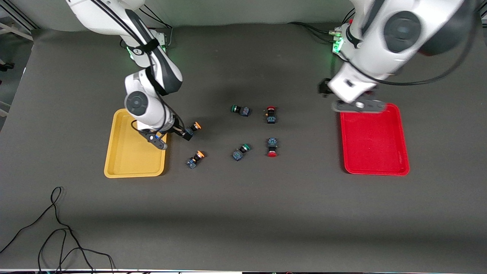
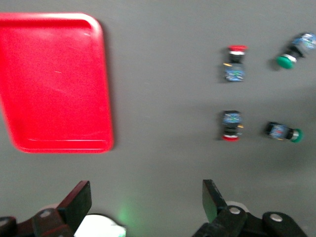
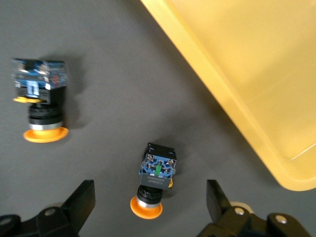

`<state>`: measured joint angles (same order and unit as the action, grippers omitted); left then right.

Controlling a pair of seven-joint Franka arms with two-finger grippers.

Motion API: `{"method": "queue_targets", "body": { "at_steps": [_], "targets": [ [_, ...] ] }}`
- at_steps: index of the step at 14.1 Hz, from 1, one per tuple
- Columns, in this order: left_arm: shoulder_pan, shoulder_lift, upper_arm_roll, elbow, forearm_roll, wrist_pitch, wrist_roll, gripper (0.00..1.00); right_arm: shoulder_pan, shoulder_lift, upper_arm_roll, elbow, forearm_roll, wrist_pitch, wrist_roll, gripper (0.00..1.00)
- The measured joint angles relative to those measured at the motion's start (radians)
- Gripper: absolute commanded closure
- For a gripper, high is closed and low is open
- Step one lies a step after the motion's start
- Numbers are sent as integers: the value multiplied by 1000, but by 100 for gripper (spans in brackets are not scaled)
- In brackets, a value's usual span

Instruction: Place red and yellow buttons in trays

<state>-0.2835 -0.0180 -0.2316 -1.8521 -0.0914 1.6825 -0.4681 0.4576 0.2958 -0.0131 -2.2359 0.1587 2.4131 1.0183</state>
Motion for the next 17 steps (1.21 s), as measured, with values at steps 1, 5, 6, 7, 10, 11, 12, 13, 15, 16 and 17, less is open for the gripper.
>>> {"method": "queue_targets", "body": {
  "at_steps": [1, 5, 6, 7, 10, 11, 12, 13, 15, 16, 17],
  "targets": [
    [-23, 0, -17, -14, -4, 29, -46, 0, 1, 17, 0, -3, 0, 17, 8, 0],
    [-139, 0, -39, -79, -6, 140, -159, 0, 8, 93, 2, -19, 1, 110, 48, 5],
    [-158, 0, -40, -116, -6, 185, -160, 0, 10, 111, 4, -20, 1, 133, 54, 24],
    [-176, 2, -40, -166, -6, 246, -161, 0, 11, 126, 5, -20, 1, 151, 59, 59],
    [-219, 51, -40, -302, -8, 426, -161, 0, 12, 136, 7, -14, 2, 175, 63, 91],
    [-231, 88, -39, -319, -9, 478, -163, 0, 13, 131, 8, -10, 3, 174, 64, 91],
    [-240, 133, -39, -326, -9, 531, -172, 0, 13, 122, 7, -7, 3, 166, 65, 91],
    [-250, 183, -39, -326, -8, 586, -186, 0, 12, 108, 5, -2, 3, 139, 65, 91],
    [-267, 273, -39, -325, -7, 689, -207, 0, 12, 52, -8, 11, 2, 43, 59, 91],
    [-273, 313, -39, -325, -7, 734, -213, 0, 11, 11, -28, 16, 1, -13, 38, 91],
    [-277, 349, -39, -324, -6, 775, -216, 0, 11, -35, -65, 17, 0, -69, -12, 90]
  ]
}}
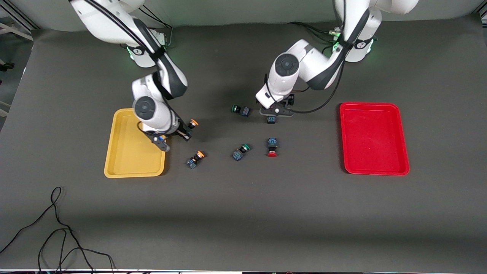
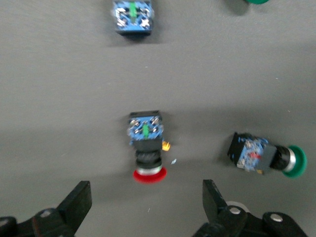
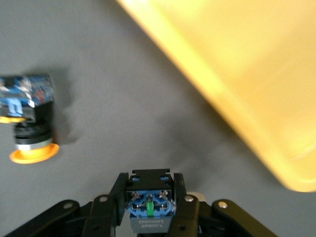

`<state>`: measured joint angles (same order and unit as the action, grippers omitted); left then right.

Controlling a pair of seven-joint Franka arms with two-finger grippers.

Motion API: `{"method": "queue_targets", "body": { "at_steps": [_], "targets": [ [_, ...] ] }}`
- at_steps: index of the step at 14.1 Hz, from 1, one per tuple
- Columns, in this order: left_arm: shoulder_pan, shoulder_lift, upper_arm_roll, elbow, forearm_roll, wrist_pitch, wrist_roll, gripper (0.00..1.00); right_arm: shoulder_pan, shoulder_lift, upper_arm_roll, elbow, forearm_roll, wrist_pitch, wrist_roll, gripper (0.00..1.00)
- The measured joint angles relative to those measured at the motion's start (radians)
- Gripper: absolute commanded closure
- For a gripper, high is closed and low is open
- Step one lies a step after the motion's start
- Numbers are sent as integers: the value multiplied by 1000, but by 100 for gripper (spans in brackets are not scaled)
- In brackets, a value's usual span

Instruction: Place red and yellow buttons in trays

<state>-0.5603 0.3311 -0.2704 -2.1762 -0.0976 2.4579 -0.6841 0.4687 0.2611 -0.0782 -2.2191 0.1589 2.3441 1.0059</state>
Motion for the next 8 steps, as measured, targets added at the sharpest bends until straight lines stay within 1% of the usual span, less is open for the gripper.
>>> {"method": "queue_targets", "body": {
  "at_steps": [1, 2, 3, 4, 5, 6, 7, 8],
  "targets": [
    [-2, 31, 0, 0, 2, 35, 0, 0, -1, -37, -54, -3, 0, -46, -79, 90],
    [-3, 57, 1, 1, 6, 63, -1, 0, -4, -59, -118, -11, 0, -72, -174, 87],
    [-5, 80, 2, 2, 9, 85, -1, 1, -10, -66, -184, -25, 0, -81, -272, 75],
    [-5, 99, 4, 3, 10, 101, -1, 12, -20, -60, -235, -42, 0, -81, -351, 52],
    [-6, 112, 5, 4, 11, 112, -1, 35, -30, -49, -268, -58, 0, -81, -399, 8],
    [-6, 121, 6, 7, 11, 114, -2, 57, -36, -34, -282, -69, 0, -78, -420, 0],
    [-6, 125, 7, 11, 11, 114, -10, 75, -36, -20, -284, -73, 0, -72, -424, 0],
    [-6, 125, 8, 14, 11, 114, -22, 85, -33, -10, -284, -73, 0, -67, -424, 0]
  ]
}}
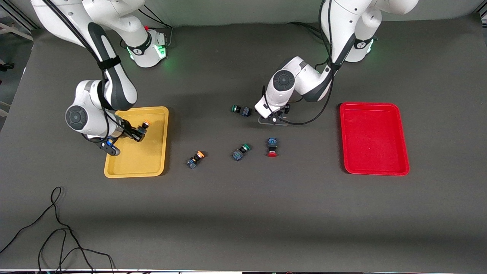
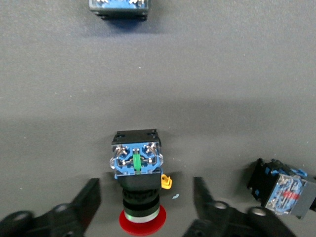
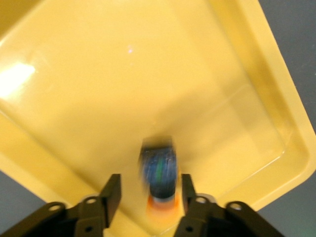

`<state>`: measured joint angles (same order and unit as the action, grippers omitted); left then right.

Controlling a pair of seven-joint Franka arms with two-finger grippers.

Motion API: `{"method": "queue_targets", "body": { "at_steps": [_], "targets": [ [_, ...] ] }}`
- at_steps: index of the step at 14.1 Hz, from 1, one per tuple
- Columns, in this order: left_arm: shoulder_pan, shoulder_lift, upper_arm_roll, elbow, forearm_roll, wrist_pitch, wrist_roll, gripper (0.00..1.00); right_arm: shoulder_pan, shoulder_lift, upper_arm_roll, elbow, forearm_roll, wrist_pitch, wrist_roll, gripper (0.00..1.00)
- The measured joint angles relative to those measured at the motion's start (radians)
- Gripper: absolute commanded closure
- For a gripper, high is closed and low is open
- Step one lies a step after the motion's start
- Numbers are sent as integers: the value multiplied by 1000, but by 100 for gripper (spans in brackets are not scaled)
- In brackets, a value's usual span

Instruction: Place red and yellow buttons in trays

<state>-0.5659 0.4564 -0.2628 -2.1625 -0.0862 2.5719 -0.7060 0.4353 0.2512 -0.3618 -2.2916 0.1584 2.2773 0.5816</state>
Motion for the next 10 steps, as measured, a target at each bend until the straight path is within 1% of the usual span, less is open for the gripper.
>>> {"method": "queue_targets", "body": {
  "at_steps": [1, 2, 4, 6, 7, 8, 10],
  "targets": [
    [0, 0, 0, 1, 0, 0, -8, 94, 4, 4, 2, 2, 0, 2, 0, 0],
    [0, 0, 1, 2, 0, 0, -16, 97, 7, 3, 3, 5, 0, 4, 0, 0],
    [0, -1, 2, 4, 1, -1, -30, 97, 12, -7, 15, 33, 2, 5, 3, 0],
    [0, -2, 14, 19, 1, -28, -39, 97, 17, -19, 63, 104, 5, 2, 51, 0],
    [1, -8, 21, 43, 1, -81, -43, 97, 19, -16, 98, 150, 9, 0, 98, 0],
    [4, -22, 27, 82, 1, -160, -50, 97, 21, -2, 140, 204, 21, -1, 155, 0],
    [29, -73, 33, 170, 1, -327, -60, 97, 27, 74, 223, 327, 39, -1, 278, 0]
  ]
}}
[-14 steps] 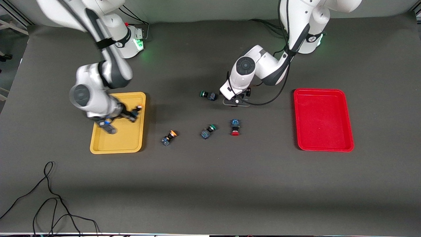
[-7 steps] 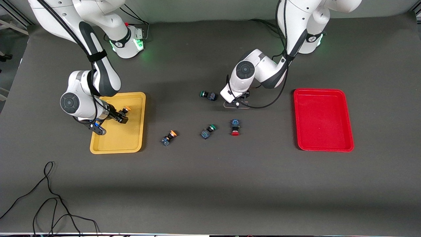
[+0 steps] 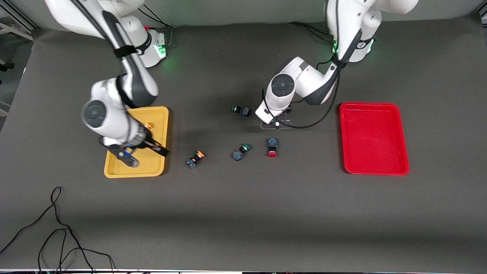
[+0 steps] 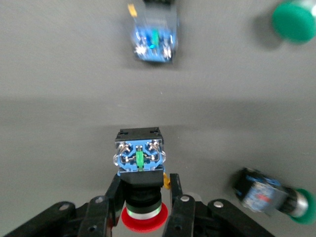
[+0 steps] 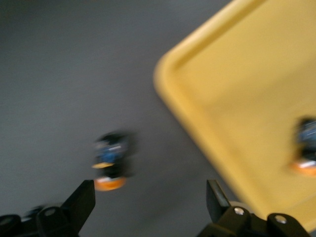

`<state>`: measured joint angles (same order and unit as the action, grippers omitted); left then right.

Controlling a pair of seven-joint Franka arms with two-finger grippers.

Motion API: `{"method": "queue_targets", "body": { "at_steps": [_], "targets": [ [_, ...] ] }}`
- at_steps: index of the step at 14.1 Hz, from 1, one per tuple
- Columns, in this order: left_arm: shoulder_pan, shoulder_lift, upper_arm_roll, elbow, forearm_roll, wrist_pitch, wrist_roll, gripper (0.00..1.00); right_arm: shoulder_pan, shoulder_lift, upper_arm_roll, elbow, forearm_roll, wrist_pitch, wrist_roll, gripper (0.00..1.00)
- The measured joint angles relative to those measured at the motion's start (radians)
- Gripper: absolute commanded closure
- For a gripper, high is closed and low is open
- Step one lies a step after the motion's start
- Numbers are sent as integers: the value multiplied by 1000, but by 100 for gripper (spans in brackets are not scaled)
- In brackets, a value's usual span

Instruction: Place red and yellow buttons in trays

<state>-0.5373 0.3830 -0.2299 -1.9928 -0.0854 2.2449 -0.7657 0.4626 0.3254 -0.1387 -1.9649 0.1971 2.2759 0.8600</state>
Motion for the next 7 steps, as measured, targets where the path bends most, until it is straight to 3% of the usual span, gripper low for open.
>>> {"method": "queue_targets", "body": {
  "at_steps": [3, 5, 6, 7],
  "targets": [
    [81, -115, 4, 48, 1, -141, 3, 97, 16, 187, 61, 153, 0, 33, 116, 0],
    [165, -182, 7, 18, 4, -197, 55, 97, 21, 283, 63, 171, 0, 96, 120, 2],
    [223, -216, 9, -18, 7, -209, 114, 97, 21, 315, 63, 170, 0, 122, 121, 21],
    [287, -253, 11, -67, 9, -209, 186, 97, 22, 337, 63, 170, 0, 141, 121, 59]
  ]
}}
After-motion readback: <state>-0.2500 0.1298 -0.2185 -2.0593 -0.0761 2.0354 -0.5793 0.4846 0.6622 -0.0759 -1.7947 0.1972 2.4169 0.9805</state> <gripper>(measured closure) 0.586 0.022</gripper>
